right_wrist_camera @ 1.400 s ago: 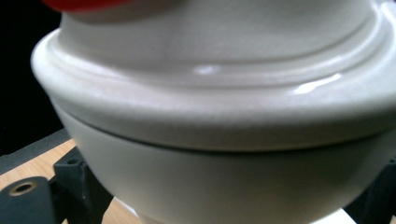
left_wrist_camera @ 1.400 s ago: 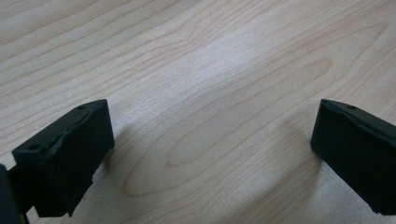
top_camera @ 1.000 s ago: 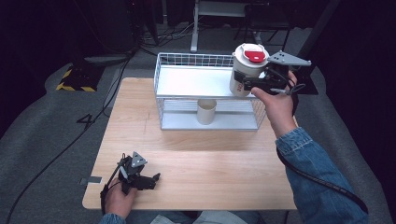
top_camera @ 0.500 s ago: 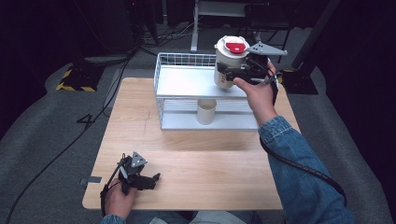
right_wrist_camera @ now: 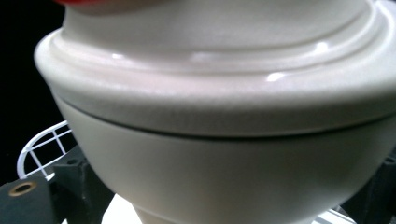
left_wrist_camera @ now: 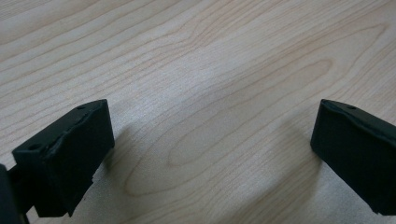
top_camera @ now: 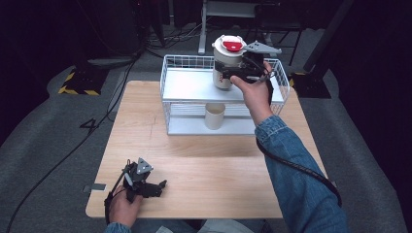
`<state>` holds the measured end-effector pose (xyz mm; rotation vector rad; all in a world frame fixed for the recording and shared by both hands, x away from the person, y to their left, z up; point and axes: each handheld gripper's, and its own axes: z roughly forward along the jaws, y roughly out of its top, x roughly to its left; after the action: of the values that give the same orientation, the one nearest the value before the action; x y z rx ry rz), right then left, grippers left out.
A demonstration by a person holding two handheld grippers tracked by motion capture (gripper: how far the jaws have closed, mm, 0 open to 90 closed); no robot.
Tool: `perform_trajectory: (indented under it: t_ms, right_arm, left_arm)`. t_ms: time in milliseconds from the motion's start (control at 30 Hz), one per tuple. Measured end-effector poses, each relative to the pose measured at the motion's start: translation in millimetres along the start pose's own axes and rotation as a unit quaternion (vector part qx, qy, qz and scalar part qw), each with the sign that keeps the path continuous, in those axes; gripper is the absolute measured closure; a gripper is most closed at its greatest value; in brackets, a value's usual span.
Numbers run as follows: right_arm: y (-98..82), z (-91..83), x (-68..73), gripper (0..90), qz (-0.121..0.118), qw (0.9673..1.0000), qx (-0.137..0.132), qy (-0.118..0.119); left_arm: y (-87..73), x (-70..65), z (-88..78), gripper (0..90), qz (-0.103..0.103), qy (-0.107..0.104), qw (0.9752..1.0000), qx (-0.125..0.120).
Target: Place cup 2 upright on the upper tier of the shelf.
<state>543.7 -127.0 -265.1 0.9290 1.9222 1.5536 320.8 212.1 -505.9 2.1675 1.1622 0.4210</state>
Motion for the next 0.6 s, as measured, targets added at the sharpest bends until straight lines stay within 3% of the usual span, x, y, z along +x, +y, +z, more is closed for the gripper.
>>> perform_trajectory:
  t_ms: [600]
  right_arm:
    - [-9.5, 14.9, 2.4, 8.8, 0.015, 0.9996, 0.02, 0.01]
  left_arm:
    - [0.1, -0.3, 0.2, 0.0, -0.003, 0.0, 1.0, 0.0]
